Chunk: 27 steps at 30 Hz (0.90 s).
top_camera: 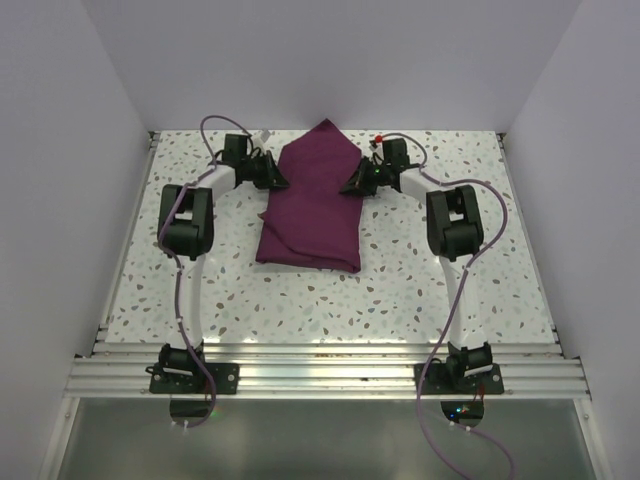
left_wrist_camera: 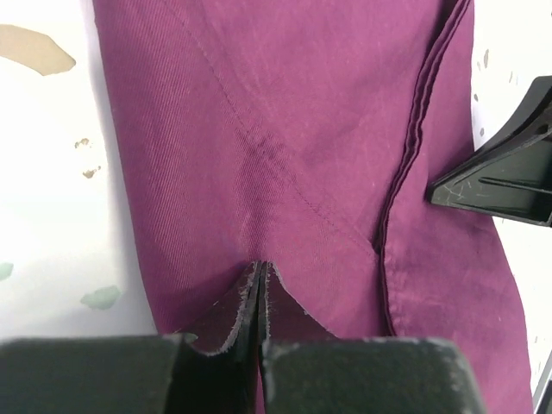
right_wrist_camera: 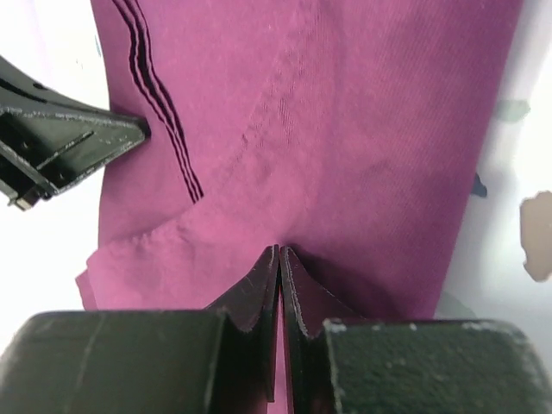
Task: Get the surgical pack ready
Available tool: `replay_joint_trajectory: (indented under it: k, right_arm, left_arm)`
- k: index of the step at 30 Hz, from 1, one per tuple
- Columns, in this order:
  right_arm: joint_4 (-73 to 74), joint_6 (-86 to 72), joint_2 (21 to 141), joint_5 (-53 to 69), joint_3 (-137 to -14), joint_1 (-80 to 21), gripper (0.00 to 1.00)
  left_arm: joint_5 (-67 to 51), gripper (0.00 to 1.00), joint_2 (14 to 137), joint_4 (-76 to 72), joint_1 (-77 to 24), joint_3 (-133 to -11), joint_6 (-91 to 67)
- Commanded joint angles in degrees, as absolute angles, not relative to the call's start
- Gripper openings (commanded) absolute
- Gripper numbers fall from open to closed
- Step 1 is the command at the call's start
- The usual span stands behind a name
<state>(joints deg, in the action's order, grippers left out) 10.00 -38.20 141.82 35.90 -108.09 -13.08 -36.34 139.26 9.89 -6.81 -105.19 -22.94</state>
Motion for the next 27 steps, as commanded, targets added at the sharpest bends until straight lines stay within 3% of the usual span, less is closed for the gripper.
replay_joint_trajectory:
  k: [1, 27]
  right_arm:
    - [12.65, -34.47, 137.73, 38.76, -106.18, -12.39, 0.06]
    - [18.89, -29.18, 130.17, 37.53, -91.41, -12.66, 0.05]
  left_arm:
    - [-34.55, 0.01, 137.02, 16.08, -6.5, -103.8, -20.92]
    - [-28.92, 0.0, 119.1, 14.15, -6.68, -72.25, -22.24]
